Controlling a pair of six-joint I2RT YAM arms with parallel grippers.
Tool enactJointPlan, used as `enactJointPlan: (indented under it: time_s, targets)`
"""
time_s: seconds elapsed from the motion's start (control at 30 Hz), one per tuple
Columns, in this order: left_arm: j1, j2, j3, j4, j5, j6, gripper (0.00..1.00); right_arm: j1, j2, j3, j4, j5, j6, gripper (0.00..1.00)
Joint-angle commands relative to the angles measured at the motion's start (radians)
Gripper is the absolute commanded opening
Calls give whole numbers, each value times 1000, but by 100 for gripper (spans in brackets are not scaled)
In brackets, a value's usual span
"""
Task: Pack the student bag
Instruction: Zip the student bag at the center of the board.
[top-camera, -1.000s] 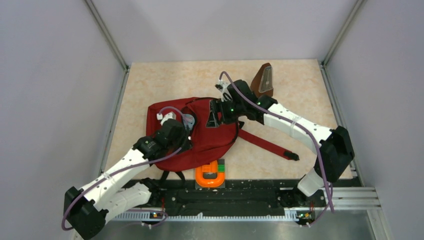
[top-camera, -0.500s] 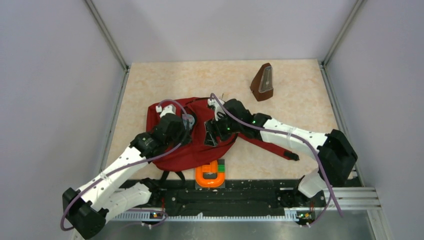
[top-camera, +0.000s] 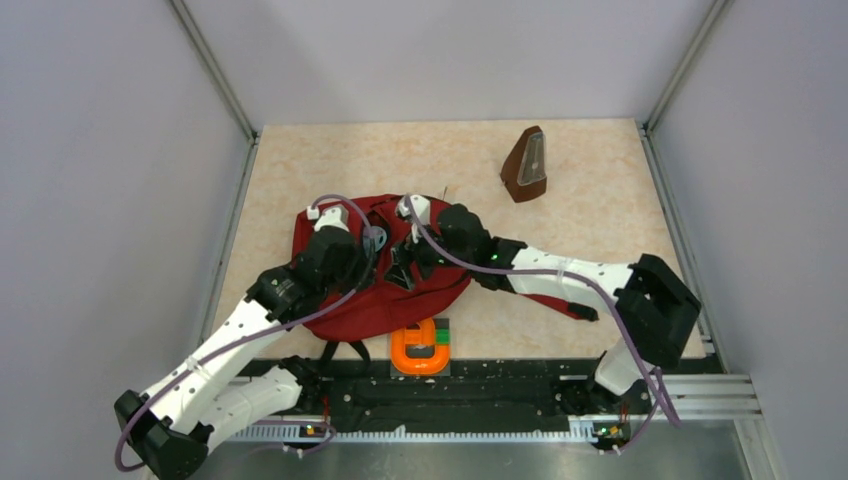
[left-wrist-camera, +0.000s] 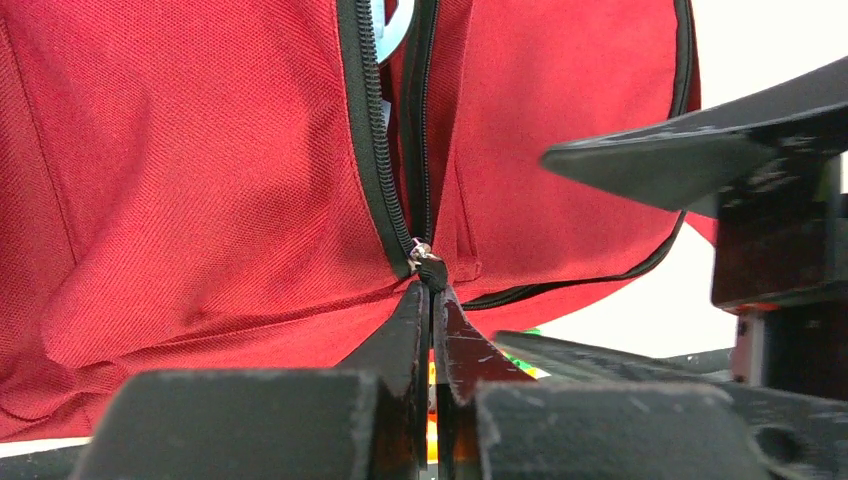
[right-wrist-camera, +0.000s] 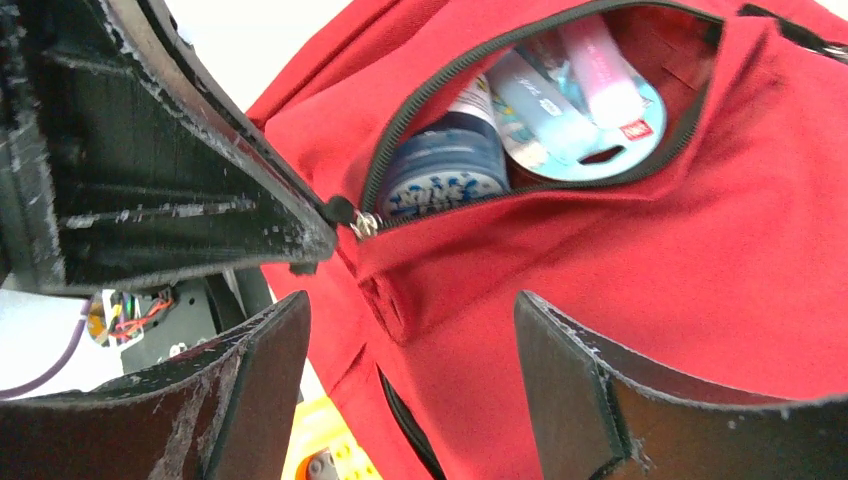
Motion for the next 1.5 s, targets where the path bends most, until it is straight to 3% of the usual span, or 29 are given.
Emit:
enactJointPlan:
  time_s: [0.0, 0.13, 0.23, 0.43, 0.6, 1.0, 1.47]
  targets:
    - [3, -15, 68, 33, 18, 46, 0, 69, 79, 96, 30, 48, -74, 73]
    - [4, -27, 74, 53, 22, 37, 0, 97, 97, 85, 36, 93, -91, 72]
    - [6, -27, 72, 70, 28, 31, 0, 114, 113, 75, 63, 136, -116, 64]
    - [27, 16, 96, 94, 38, 40, 0, 125, 170, 151, -57, 187, -120, 17]
    - [103, 69, 156, 113, 67, 68, 0, 124, 134, 110, -71, 172, -113, 0]
    - [268, 208, 225, 188, 192, 164, 0, 124, 4, 11, -128, 165, -117, 0]
    - [409, 393, 354, 250, 219, 282, 0, 124, 19, 62, -207, 123, -190, 0]
